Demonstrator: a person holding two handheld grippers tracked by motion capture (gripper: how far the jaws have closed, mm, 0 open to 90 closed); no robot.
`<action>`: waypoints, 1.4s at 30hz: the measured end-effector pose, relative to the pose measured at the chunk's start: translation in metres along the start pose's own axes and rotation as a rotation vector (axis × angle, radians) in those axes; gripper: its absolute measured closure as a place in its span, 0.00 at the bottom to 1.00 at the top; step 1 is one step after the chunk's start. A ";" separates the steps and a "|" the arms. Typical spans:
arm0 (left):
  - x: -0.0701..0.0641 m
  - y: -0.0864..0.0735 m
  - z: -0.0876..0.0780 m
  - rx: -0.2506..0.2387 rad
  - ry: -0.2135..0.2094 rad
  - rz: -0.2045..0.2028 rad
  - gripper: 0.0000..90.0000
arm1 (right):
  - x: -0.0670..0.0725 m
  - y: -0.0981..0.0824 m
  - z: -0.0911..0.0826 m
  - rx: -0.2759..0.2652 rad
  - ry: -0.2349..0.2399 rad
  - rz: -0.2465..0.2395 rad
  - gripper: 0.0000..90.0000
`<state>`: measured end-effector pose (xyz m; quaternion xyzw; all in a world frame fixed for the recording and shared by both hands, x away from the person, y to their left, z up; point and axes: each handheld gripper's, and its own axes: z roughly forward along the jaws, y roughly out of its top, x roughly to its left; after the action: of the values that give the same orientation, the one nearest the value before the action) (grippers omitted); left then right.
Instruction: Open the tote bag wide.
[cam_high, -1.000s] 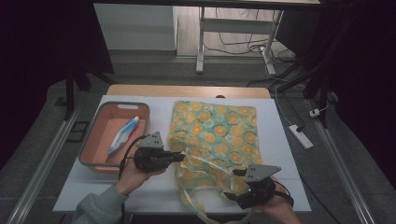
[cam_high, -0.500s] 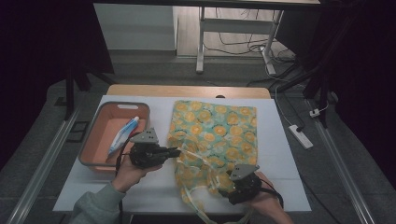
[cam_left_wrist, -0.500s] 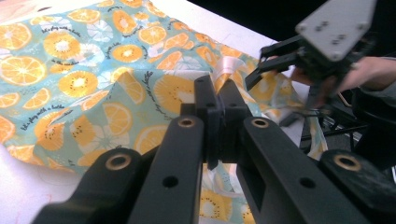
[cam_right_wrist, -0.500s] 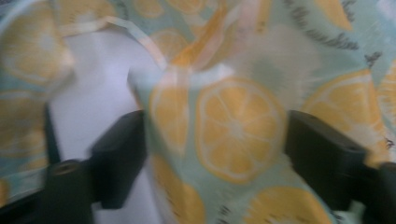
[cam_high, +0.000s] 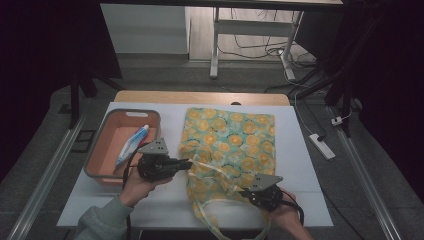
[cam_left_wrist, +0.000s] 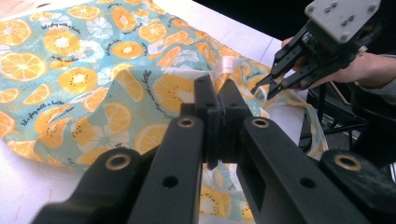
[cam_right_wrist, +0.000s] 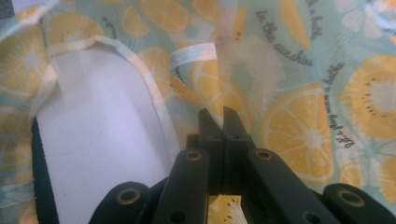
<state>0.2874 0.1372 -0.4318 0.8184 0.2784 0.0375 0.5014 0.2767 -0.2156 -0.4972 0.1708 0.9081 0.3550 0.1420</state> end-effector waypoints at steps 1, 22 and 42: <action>0.000 0.000 0.000 -0.001 0.002 -0.002 0.99 | 0.000 0.000 -0.002 -0.008 -0.004 -0.002 0.99; 0.004 0.007 -0.021 -0.050 0.037 0.000 0.98 | -0.022 0.043 -0.084 -0.370 -0.185 0.020 1.00; 0.044 0.028 0.034 0.028 0.226 -0.073 0.96 | -0.117 0.037 -0.026 -0.231 -0.260 0.230 1.00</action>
<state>0.3482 0.1220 -0.4345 0.8051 0.3633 0.1073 0.4564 0.3801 -0.2541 -0.4372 0.3003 0.8100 0.4455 0.2351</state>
